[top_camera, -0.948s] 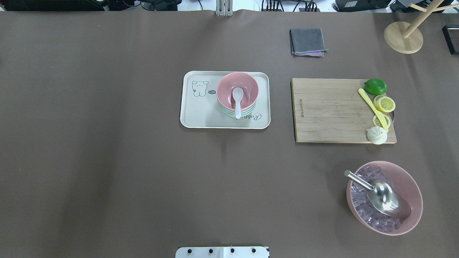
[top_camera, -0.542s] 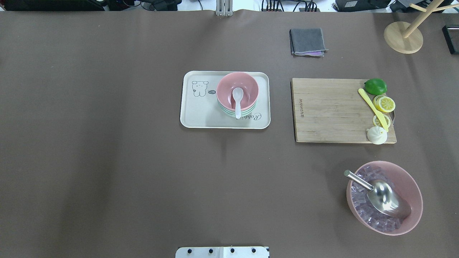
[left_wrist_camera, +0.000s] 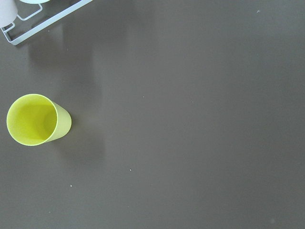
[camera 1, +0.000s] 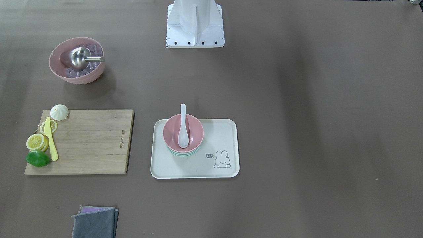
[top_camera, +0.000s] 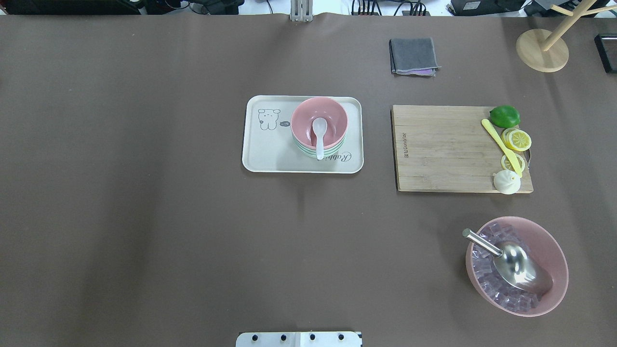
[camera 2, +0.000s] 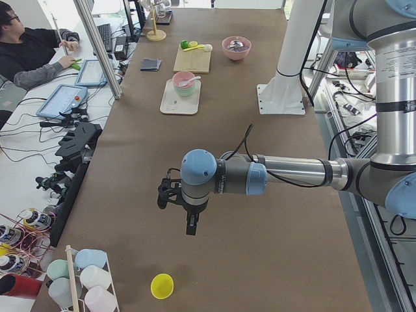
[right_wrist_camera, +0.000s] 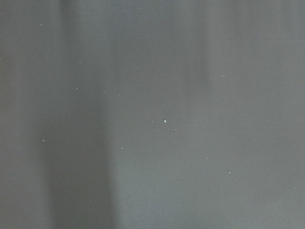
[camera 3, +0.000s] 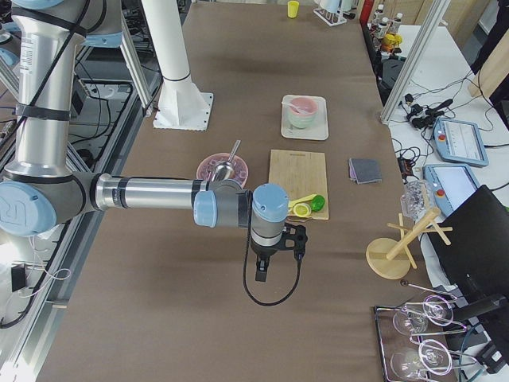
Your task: Stack pink bowl on green and place spoon
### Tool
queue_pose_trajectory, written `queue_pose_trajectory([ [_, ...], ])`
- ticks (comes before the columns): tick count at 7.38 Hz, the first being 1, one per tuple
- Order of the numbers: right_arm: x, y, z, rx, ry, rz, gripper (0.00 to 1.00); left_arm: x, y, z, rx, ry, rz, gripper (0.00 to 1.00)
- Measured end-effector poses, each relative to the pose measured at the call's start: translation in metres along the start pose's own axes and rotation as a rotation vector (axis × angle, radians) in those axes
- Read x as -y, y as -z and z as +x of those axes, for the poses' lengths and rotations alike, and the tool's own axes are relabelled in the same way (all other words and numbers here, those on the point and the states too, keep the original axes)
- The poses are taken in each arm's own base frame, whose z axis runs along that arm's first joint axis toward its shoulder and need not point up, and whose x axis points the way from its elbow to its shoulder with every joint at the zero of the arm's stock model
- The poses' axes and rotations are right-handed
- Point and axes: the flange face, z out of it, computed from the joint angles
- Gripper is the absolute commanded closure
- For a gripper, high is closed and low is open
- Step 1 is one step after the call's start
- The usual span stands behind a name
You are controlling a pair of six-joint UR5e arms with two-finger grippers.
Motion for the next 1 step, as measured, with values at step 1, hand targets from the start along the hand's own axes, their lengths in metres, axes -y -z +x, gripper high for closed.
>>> queue_pose_trajectory([
  [1, 0.0, 0.0, 0.0, 0.0, 0.0, 0.0, 0.0, 0.0, 0.0, 0.0, 0.0, 0.0, 0.0, 0.02],
])
